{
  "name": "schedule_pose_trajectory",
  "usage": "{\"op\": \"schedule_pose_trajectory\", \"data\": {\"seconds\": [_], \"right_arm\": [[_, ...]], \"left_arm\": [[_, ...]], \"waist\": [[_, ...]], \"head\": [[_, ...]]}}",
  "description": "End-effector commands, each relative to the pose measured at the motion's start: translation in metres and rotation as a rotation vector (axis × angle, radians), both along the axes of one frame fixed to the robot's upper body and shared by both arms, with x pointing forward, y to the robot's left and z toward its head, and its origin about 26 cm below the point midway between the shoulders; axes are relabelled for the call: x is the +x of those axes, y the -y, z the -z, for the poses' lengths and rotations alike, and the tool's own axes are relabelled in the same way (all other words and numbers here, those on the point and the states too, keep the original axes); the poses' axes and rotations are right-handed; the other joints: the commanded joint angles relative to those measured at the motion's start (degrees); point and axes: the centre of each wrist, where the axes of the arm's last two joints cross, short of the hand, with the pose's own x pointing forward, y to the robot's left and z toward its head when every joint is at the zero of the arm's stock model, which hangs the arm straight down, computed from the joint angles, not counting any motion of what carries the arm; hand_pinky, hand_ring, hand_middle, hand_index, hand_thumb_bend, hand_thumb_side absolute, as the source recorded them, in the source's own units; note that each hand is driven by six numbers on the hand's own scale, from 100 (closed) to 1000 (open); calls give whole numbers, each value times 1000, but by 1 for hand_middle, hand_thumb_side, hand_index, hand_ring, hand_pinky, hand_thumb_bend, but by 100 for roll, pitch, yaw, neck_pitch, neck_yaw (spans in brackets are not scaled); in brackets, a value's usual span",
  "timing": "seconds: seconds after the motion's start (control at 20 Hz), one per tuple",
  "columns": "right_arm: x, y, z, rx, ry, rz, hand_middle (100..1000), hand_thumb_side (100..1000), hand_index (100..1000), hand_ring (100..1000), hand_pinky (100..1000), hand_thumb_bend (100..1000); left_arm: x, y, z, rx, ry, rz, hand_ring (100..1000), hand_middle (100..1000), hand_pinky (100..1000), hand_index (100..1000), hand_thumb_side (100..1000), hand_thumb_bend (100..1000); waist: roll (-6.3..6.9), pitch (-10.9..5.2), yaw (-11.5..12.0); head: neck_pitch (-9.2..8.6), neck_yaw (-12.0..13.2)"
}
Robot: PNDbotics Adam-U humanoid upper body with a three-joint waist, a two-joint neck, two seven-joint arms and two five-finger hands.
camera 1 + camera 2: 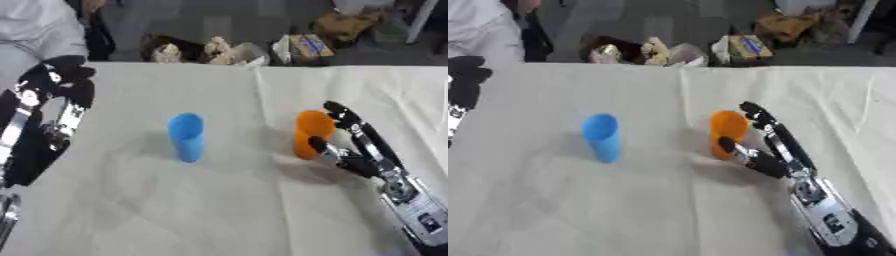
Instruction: Pour the contents of one cup into another cup.
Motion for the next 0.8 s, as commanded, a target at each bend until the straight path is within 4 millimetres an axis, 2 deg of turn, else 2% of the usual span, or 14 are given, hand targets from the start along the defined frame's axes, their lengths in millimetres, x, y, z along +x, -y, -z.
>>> {"op": "schedule_pose_trajectory", "data": {"seconds": [0.05,0.8], "right_arm": [[3,4,-11,-19,18,-3,1000,875,1000,945,910,656],[0,8,-26,-193,-1,43,1000,891,1000,936,915,647]], "left_arm": [[-3,0,-9,6,37,10,848,872,819,814,987,282],[-3,-3,-6,16,25,4,848,871,819,808,991,270]], "waist": [[72,-10,9],[10,-58,-48]], "head": [[-61,-8],[-10,23]]}}
